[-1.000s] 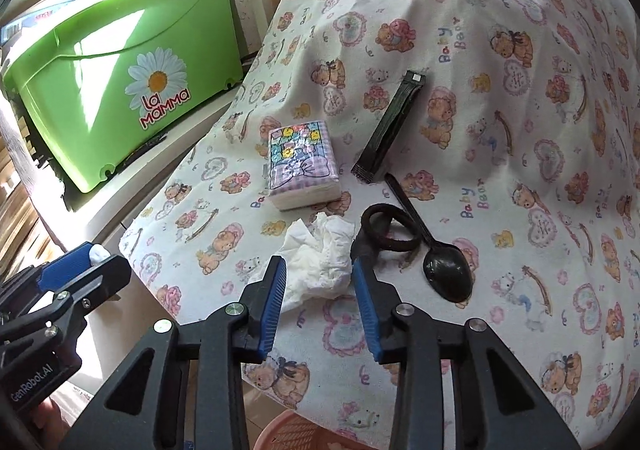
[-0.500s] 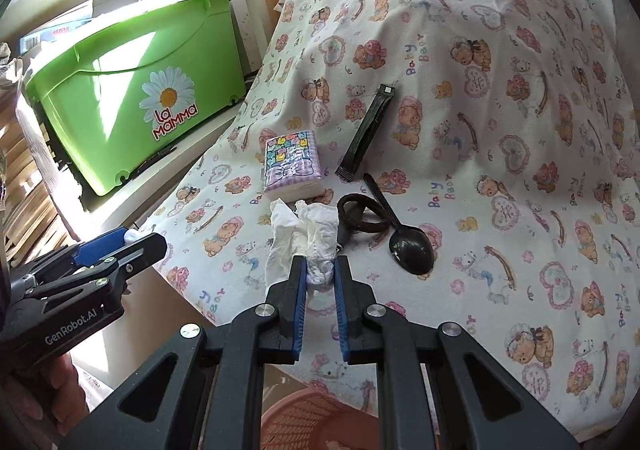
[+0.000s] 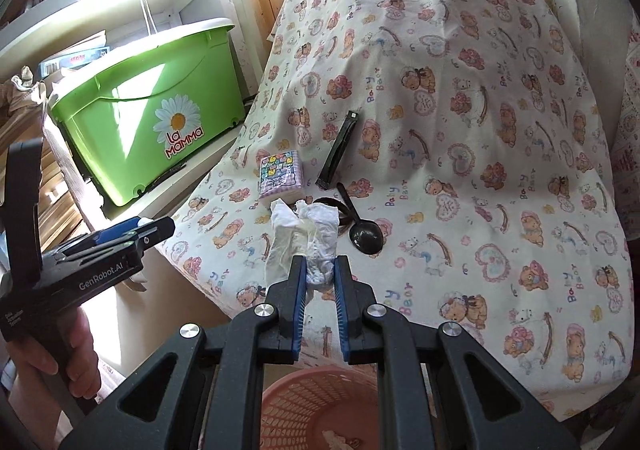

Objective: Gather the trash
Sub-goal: 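Carry the tissue with the right gripper over the wastebasket while the left gripper carries the white piece there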

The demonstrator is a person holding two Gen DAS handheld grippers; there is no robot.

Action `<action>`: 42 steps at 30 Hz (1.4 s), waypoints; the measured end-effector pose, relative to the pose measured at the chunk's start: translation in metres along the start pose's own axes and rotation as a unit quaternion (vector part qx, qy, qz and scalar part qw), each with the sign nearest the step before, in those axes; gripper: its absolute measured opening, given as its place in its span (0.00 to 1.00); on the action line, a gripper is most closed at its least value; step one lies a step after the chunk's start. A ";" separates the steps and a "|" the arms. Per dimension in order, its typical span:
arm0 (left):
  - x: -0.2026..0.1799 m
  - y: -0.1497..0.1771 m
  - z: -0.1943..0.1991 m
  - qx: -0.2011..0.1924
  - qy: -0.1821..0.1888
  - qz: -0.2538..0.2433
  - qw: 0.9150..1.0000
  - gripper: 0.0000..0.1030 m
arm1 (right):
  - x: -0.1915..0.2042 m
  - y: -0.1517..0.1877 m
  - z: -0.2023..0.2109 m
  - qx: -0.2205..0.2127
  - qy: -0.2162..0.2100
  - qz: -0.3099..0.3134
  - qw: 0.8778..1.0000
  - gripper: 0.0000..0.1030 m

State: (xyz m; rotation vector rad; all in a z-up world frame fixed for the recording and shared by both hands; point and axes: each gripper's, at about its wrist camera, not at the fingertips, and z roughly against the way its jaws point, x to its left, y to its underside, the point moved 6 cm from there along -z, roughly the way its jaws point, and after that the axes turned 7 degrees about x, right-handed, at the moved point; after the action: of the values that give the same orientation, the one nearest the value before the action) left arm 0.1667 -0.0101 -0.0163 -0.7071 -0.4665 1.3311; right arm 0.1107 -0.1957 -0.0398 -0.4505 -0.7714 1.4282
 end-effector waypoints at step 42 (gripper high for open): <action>-0.070 0.123 -0.039 0.156 0.049 -0.037 0.986 0.50 | -0.009 0.113 -0.002 0.108 0.032 0.027 0.993 0.15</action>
State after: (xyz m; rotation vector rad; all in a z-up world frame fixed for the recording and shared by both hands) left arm 0.0918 -0.0757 -0.1240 -0.4879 -0.1957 1.2568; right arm 0.0332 -0.1904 -0.1218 -0.3502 -0.5487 1.5214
